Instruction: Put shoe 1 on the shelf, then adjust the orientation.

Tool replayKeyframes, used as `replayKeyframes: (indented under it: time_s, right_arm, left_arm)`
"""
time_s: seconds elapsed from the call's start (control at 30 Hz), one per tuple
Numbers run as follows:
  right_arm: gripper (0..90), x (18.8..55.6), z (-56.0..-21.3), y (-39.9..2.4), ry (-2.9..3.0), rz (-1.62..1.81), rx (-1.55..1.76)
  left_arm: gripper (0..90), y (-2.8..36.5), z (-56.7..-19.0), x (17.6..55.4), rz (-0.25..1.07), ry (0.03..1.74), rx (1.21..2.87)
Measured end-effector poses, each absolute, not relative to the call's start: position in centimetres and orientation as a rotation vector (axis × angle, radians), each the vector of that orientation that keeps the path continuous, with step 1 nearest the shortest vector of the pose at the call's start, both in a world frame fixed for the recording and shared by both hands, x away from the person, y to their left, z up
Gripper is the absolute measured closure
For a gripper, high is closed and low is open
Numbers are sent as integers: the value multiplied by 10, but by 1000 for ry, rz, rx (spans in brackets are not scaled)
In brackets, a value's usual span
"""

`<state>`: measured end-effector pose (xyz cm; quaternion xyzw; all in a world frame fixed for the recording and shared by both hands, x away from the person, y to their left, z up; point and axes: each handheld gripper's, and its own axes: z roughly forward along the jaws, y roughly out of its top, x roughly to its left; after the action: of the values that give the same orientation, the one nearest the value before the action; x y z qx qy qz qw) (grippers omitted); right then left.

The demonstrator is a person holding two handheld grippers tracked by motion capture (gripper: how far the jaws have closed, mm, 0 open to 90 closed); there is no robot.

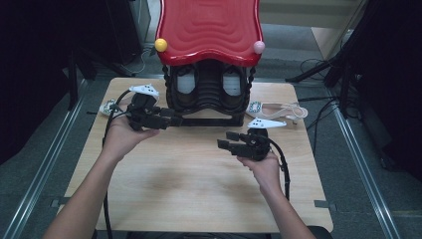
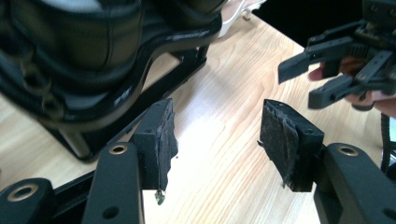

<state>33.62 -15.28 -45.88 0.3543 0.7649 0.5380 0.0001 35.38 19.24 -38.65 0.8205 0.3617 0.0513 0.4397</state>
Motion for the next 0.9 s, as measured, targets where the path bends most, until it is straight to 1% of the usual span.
replayKeyframes:
  time_s: [0.13, 0.2, 0.33, 0.4, 0.47, 0.53, 0.57, 0.6, 0.63, 0.7, 0.8, 0.9]
  right_arm:
    - [390, 337, -462, -155, 2433, 1686, 1168]
    - [393, 336, -463, -154, 2461, 1664, 1170]
    - [437, 333, -465, -156, 2496, 1605, 1154]
    - [430, 332, -466, -159, 2493, 1600, 1146]
    - [430, 331, -466, -162, 2459, 1604, 1139]
    - [450, 331, -466, -165, 2439, 1632, 1129]
    - [451, 332, -466, -166, 2440, 1629, 1126]
    - [454, 333, -466, -166, 2439, 1629, 1130]
    - [458, 334, -467, -167, 2434, 1630, 1132]
    - [458, 334, -467, -167, 2432, 1629, 1129]
    - [450, 335, -468, -167, 2440, 1599, 1124]
    - [401, 336, -473, -167, 2465, 1577, 1152]
  left_arm:
    - [448, 200, -396, 349, 134, 928, 2031]
    - [445, 203, -401, 346, 124, 932, 2026]
    - [444, 211, -411, 345, 105, 950, 2017]
    - [448, 215, -416, 347, 115, 981, 2030]
    - [470, 223, -420, 348, 118, 993, 2019]
    - [529, 229, -424, 351, 112, 1006, 2011]
    - [584, 233, -426, 352, 111, 1016, 2010]
    - [669, 236, -428, 354, 94, 1027, 2000]
    - [734, 239, -430, 355, 102, 1034, 1995]
    - [835, 244, -434, 358, 110, 1036, 2006]
    - [892, 249, -440, 360, 108, 1051, 2000]
    - [900, 253, -443, 363, 100, 1069, 1988]
